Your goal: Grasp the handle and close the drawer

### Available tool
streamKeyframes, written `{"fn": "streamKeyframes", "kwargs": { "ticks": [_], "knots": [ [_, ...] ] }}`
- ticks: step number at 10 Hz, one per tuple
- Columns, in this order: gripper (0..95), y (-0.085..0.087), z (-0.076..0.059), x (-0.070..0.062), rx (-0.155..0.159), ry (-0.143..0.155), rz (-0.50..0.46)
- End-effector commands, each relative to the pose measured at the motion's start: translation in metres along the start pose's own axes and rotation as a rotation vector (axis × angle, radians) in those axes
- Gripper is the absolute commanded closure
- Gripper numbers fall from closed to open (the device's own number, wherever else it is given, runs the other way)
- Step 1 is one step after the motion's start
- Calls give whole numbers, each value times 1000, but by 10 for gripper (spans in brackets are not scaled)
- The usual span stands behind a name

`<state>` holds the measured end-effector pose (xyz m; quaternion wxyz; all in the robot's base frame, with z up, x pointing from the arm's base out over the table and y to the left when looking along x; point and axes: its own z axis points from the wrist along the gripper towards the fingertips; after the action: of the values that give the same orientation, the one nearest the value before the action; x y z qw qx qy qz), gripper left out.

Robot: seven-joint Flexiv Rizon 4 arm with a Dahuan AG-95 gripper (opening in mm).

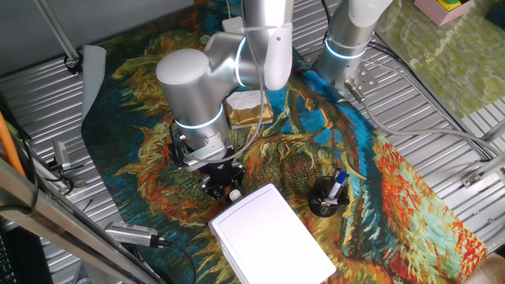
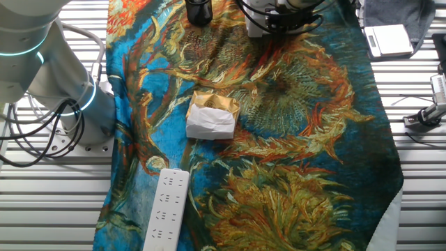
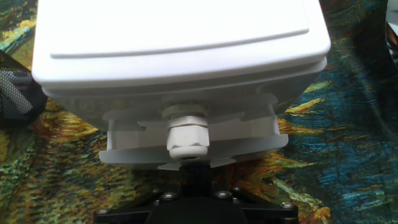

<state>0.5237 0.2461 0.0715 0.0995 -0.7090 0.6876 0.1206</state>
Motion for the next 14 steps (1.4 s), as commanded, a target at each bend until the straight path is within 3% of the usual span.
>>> {"fn": "streamKeyframes", "kwargs": {
  "ticks": [1,5,6,11,12,14],
  "knots": [
    [760,0,0,0,0,0,0],
    [760,0,0,0,0,0,0],
    [0,4,-9,14,15,1,-46],
    [0,4,-9,14,15,-6,-45],
    [190,4,-9,14,15,-6,-45],
    [190,4,-9,14,17,-12,-49]
  ]
}}
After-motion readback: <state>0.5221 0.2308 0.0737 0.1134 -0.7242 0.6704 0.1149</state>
